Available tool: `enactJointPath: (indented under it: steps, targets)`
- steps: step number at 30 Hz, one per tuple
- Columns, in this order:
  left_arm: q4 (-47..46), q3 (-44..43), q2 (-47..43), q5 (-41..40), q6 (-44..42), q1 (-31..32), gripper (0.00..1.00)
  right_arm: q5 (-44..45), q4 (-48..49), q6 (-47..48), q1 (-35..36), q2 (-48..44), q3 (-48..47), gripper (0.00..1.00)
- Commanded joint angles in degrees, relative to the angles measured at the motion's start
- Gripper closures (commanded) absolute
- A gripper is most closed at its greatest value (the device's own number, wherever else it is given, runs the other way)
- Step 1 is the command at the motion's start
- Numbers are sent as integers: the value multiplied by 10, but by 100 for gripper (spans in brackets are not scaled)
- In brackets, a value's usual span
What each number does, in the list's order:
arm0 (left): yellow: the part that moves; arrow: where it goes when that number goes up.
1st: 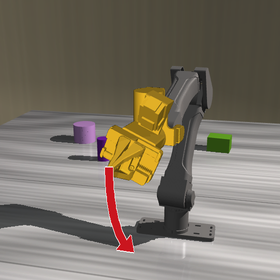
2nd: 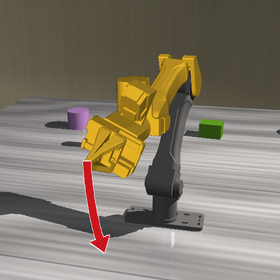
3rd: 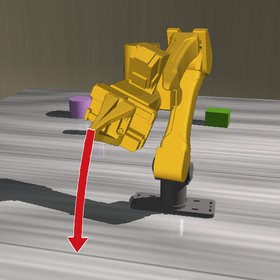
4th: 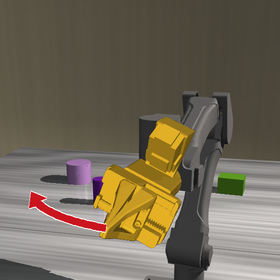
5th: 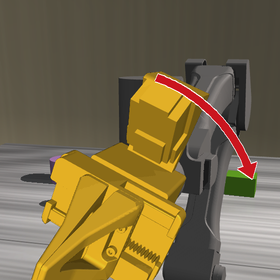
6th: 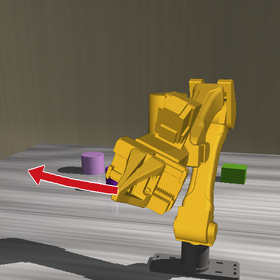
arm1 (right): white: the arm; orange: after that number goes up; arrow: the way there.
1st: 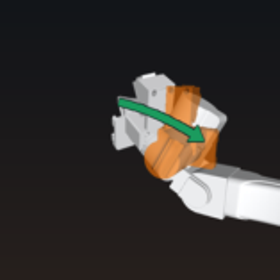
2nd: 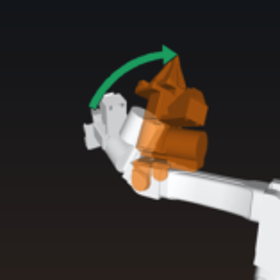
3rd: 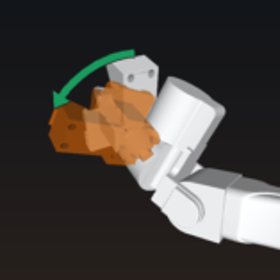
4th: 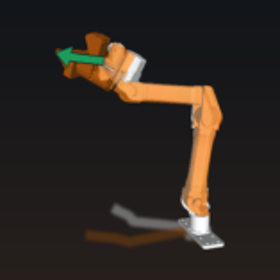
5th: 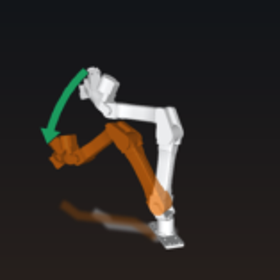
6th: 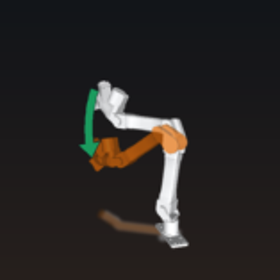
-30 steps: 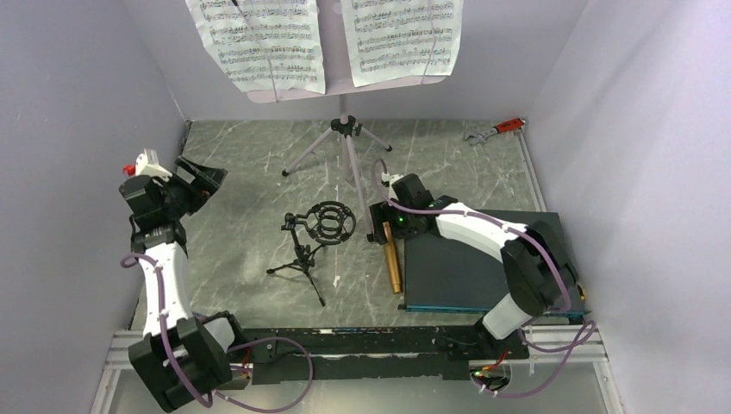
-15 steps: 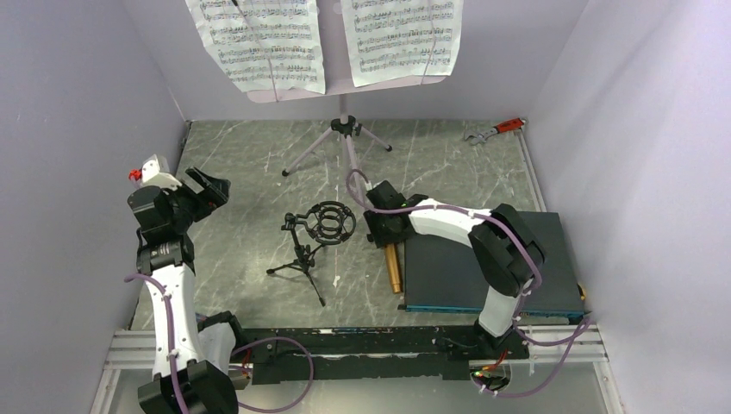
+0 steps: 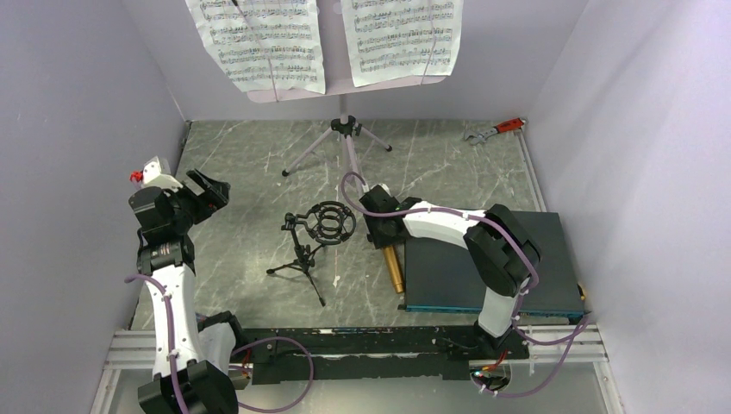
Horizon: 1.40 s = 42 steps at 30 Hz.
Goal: Set up the instrument practice props
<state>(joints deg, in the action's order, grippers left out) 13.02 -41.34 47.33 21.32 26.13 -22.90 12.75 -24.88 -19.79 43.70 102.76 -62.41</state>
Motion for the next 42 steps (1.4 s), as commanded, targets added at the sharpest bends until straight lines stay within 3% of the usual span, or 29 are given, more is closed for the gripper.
enactJointPath:
  steps: [1,3,9,21,35,42]
  targets:
    - [-2,-2,-11,-3,-10,0,6,30,-34,-2,0,-8,-6,90]
    - [5,-5,-14,-11,-12,-1,6,32,-37,-4,0,-13,-5,100]
    - [1,-2,-15,-7,-13,-1,6,31,-39,-6,0,-58,0,100]
    - [0,0,-15,1,-11,-1,6,43,14,-5,0,-242,59,100]
    - [-7,5,-10,15,-1,-1,6,-9,212,45,0,-530,200,100]
    - [-11,9,-12,16,2,0,6,-29,288,55,-1,-607,251,100]
